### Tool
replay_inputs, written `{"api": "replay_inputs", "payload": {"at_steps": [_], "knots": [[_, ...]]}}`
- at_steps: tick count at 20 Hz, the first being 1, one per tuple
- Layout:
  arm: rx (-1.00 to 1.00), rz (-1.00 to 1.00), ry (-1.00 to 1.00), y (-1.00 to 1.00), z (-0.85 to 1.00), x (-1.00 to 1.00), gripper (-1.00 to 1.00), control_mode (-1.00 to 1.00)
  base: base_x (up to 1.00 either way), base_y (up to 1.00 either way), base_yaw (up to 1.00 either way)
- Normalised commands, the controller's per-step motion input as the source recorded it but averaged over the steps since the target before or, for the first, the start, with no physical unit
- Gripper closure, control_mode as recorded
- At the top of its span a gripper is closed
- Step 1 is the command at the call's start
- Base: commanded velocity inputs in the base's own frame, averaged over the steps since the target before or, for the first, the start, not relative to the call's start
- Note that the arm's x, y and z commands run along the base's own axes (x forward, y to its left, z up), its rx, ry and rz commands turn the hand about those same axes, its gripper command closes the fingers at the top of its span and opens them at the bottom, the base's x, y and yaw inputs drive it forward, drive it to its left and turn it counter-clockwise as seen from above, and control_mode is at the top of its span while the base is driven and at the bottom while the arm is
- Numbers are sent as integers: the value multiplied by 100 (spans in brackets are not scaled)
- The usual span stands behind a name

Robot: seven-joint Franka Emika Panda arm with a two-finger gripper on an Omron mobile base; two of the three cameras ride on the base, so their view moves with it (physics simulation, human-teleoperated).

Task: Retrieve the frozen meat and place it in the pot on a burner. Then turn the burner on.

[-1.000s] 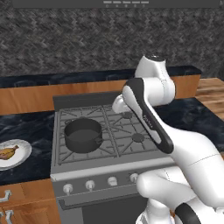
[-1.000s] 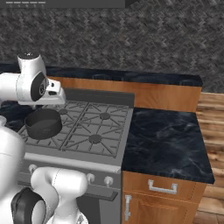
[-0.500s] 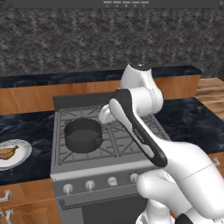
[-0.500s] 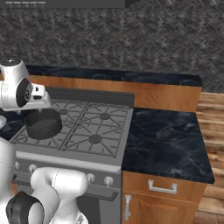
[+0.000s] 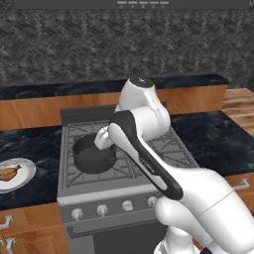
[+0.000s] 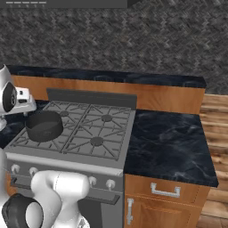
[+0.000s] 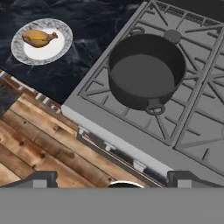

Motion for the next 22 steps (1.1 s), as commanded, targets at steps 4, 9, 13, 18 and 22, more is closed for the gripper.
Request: {"api": "replay_inputs", "payload": {"at_steps": [4,9,13,18,22], "knots": [[0,14,-2,60,-1,-16,-100,-100,0,0,0],[0,16,-3,65,-8,-10,-100,-100,0,0,0],[0,21,-1,60,-16,-4,-100,-100,0,0,0],[0,26,0,44,-8,-2,-100,-100,0,0,0],[-1,31,0,29,-8,-6,-100,-100,0,0,0]]}}
